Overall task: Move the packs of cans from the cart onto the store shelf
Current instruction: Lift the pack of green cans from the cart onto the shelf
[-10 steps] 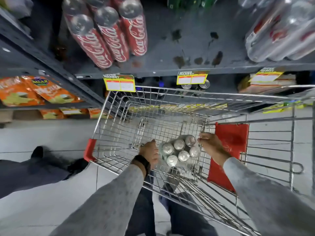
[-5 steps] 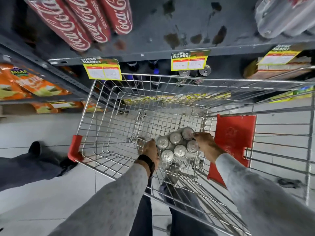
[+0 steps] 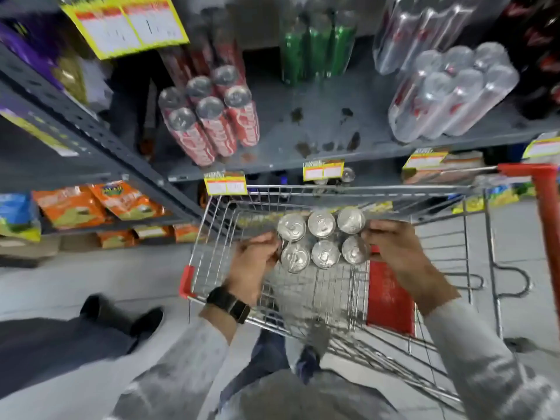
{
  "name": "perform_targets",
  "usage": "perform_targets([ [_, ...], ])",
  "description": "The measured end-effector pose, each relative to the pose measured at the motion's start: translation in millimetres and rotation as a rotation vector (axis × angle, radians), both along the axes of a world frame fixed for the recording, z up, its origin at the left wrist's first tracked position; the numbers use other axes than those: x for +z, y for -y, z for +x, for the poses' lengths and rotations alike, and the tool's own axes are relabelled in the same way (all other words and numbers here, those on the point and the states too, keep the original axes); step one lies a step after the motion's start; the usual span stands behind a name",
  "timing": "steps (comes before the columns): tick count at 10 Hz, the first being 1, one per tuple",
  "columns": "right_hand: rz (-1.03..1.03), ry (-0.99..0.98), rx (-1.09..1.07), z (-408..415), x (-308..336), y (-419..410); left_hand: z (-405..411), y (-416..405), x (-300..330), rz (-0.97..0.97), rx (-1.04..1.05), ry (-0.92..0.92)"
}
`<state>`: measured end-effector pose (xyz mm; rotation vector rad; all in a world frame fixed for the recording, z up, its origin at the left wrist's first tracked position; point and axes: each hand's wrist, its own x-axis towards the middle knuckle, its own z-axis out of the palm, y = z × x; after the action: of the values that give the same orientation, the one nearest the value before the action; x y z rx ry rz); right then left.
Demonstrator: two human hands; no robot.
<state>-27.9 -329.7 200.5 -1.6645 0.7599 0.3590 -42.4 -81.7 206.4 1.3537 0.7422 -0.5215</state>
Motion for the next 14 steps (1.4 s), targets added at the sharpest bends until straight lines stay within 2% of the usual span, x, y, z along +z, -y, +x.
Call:
perform_targets([
  [1, -0.044, 0.170, -0.020, 23, 55, 4, 25, -4, 46, -0.096, -0.001, 0.141],
  [2, -0.169, 0.291, 0.063, 63, 96, 12, 59, -1, 82, -0.147, -0.010, 0.234],
  [3, -0.200, 0.320, 0.076, 116, 117, 18, 97, 12, 107, -0.166, -0.040, 0.286],
  [4, -0.360, 0.347, 0.157, 179, 119, 20, 140, 28, 115, -0.146, -0.071, 0.309],
  [5, -0.466, 0.287, 0.244, 233, 113, 23, 182, 40, 111, -0.080, -0.052, 0.267],
  [6, -0.486, 0.245, 0.309, 264, 104, 26, 216, 45, 96, -0.046, -0.009, 0.201],
  [8, -0.564, 0.065, 0.334, 301, 71, 20, 251, 51, 70, -0.158, 0.042, 0.067],
  [10, -0.415, 0.090, 0.273, 296, 58, 24, 248, 47, 45, 0.103, -0.021, 0.152],
  [11, -0.076, 0.187, 0.142, 278, 44, 24, 229, 57, 22, -0.045, 0.061, 0.202],
  [12, 0.201, 0.151, 0.054, 260, 18, 27, 215, 71, 12, -0.230, 0.082, 0.221],
  [14, 0.193, 0.199, 0.075, 249, 13, 29, 214, 72, 23, -0.220, 0.032, 0.198],
])
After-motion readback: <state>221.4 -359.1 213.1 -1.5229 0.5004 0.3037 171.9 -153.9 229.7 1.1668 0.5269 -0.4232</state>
